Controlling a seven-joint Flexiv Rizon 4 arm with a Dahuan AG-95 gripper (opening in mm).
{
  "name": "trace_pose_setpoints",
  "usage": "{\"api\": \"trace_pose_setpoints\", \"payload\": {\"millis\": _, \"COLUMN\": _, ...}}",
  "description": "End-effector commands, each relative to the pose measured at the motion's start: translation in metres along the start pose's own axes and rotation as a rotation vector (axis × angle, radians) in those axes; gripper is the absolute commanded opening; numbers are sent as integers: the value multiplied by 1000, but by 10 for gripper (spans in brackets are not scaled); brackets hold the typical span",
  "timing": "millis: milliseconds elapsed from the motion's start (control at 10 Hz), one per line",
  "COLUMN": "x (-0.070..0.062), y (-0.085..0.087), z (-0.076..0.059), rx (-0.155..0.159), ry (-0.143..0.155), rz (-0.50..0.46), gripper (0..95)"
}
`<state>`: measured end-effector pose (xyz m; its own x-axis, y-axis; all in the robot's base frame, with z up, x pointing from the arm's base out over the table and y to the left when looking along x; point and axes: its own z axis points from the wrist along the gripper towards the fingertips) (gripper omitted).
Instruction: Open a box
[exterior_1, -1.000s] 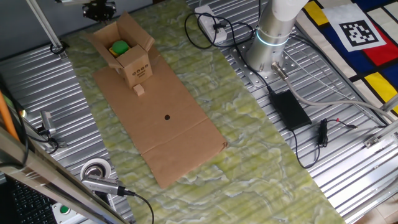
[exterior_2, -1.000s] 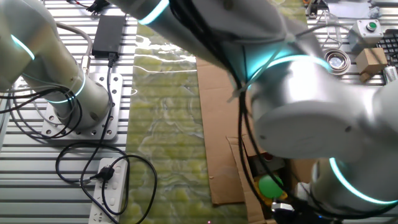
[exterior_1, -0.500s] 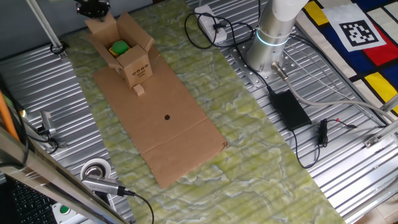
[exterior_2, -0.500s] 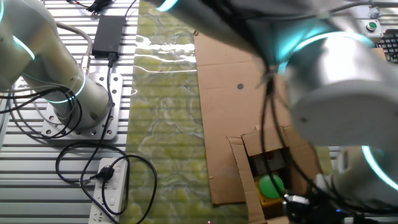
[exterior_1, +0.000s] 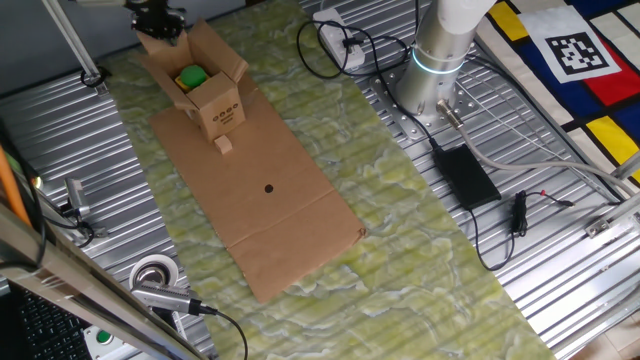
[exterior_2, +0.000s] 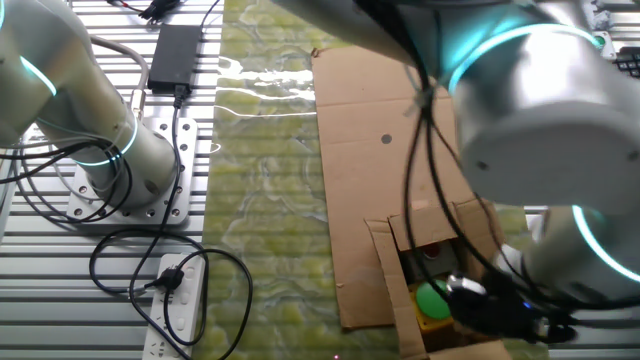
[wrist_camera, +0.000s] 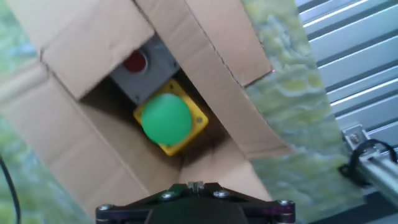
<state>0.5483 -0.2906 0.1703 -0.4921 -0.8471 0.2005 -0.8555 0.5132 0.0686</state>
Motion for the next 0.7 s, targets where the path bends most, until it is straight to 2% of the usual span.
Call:
{"api": "trace_pose_setpoints", "payload": {"millis": 100, "x": -27, "y": 22, "z": 22, "rx": -73, "ry": -81, "rz": 244, "gripper": 0}}
{"api": "trace_pose_setpoints", "payload": {"millis": 300, "x": -39, "y": 32, "z": 26, "rx": -102, "ry": -101, "rz": 322, "gripper": 0}}
{"api": "trace_pose_setpoints", "payload": {"millis": 600, "x": -59, "y": 49, "z": 27, "rx": -119, "ry": -108, "rz": 420, "gripper": 0}}
{"api": "trace_pose_setpoints", "payload": {"millis": 700, "x": -61, "y": 50, "z": 28, "rx": -123, "ry": -111, "rz": 429, "gripper": 0}}
